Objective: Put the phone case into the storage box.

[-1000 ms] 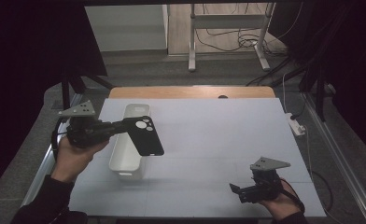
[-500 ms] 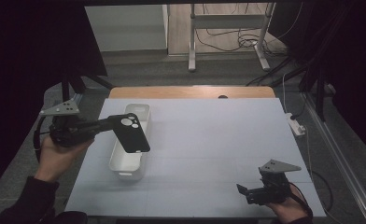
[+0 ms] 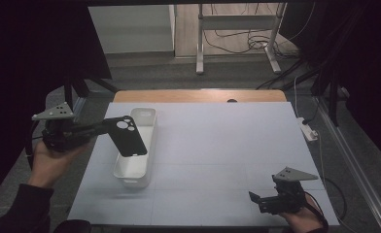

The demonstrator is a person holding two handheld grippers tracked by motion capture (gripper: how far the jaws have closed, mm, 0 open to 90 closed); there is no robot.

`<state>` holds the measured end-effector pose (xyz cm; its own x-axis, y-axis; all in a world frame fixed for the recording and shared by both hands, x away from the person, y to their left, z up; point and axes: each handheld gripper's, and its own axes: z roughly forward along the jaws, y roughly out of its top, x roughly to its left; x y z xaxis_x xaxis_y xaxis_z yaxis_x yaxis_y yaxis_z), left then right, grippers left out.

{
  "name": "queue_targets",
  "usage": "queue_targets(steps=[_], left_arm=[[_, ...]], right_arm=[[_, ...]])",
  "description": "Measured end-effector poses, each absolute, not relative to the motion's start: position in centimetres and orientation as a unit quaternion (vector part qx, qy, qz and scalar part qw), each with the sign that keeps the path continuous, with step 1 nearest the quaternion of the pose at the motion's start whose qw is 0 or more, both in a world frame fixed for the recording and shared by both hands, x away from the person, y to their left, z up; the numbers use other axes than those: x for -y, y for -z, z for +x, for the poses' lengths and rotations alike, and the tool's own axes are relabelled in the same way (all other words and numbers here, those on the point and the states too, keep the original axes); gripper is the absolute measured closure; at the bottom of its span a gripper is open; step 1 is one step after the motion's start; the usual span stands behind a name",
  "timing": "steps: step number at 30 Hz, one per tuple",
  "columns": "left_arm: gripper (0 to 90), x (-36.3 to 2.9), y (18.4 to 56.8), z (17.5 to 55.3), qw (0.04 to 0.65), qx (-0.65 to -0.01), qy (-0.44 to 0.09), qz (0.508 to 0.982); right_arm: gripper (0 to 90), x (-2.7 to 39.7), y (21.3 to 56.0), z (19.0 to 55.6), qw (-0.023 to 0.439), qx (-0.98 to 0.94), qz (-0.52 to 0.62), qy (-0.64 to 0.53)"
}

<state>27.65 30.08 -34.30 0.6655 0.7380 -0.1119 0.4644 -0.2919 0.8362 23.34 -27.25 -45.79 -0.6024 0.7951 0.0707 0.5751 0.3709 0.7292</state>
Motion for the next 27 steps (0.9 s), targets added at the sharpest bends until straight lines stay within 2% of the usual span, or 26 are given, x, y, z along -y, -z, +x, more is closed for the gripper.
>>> queue_targets(steps=[27], left_arm=[[83.5,-29.7,37.7,32.0,0.431,-0.404,-0.157,0.791]], right_arm=[[0.0,27.8,45.7,23.2,0.147,-0.806,0.43,-0.38]])
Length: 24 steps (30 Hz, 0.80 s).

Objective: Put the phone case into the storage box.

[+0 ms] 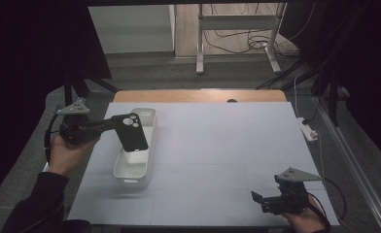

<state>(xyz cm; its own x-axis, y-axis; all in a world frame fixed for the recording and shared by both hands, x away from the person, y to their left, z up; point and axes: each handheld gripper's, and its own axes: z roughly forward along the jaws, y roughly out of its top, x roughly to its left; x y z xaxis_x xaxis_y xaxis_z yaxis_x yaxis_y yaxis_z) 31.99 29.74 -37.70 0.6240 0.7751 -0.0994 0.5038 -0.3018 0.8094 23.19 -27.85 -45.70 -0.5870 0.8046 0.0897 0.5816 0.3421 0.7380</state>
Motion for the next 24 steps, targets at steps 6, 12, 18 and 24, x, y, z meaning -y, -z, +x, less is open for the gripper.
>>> queue_targets(steps=[6,12,18,24], left_arm=[[83.4,-29.3,37.9,32.9,0.428,-0.404,-0.159,0.793],[83.5,-29.3,38.2,34.1,0.424,-0.411,-0.16,0.791],[83.5,-29.3,38.7,35.2,0.42,-0.416,-0.161,0.79],[83.5,-29.4,39.1,36.3,0.418,-0.421,-0.162,0.789]], right_arm=[[0.0,27.8,45.7,23.3,0.144,-0.808,0.43,-0.377],[0.0,27.8,45.7,23.2,0.144,-0.81,0.427,-0.375],[0.0,27.7,45.8,23.3,0.142,-0.812,0.425,-0.374],[0.0,27.6,45.8,23.3,0.14,-0.814,0.425,-0.371]])
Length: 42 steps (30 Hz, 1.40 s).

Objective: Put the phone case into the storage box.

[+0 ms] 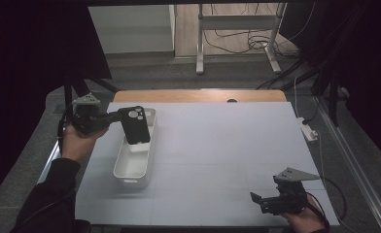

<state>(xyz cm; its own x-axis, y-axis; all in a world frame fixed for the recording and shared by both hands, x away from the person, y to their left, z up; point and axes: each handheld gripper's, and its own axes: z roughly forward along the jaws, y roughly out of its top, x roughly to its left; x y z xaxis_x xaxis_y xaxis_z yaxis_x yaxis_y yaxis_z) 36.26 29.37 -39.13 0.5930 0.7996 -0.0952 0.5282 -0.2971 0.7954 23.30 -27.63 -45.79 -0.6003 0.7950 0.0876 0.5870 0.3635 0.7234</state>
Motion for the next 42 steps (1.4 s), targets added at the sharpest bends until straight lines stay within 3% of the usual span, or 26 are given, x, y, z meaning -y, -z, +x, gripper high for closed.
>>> queue_targets(steps=[42], left_arm=[[83.5,-29.5,43.0,43.0,0.422,-0.407,-0.194,0.786]], right_arm=[[0.0,27.7,45.9,23.5,0.131,-0.815,0.426,-0.369]])
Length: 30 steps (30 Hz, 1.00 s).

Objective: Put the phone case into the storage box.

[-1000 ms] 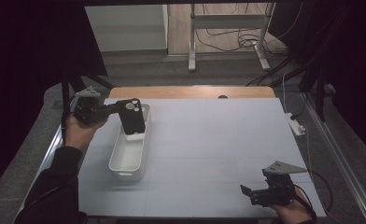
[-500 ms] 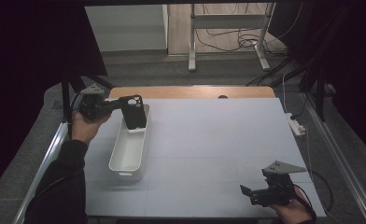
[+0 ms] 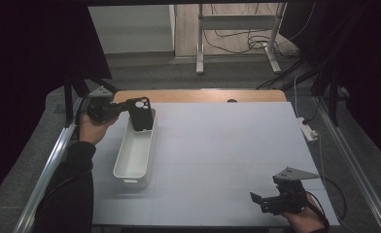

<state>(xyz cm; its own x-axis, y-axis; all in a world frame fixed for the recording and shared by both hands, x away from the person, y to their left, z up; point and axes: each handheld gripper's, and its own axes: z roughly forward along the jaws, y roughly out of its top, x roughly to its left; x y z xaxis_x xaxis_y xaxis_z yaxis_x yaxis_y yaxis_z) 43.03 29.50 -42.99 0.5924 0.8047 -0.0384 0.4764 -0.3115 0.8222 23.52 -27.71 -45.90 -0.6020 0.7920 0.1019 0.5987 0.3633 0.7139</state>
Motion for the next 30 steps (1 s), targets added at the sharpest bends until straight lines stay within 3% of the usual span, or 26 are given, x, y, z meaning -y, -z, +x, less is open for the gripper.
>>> queue_targets(steps=[30], left_arm=[[83.1,-28.8,44.4,44.8,0.431,-0.399,-0.22,0.779]], right_arm=[[0.0,27.8,45.9,23.6,0.123,-0.815,0.428,-0.371]])
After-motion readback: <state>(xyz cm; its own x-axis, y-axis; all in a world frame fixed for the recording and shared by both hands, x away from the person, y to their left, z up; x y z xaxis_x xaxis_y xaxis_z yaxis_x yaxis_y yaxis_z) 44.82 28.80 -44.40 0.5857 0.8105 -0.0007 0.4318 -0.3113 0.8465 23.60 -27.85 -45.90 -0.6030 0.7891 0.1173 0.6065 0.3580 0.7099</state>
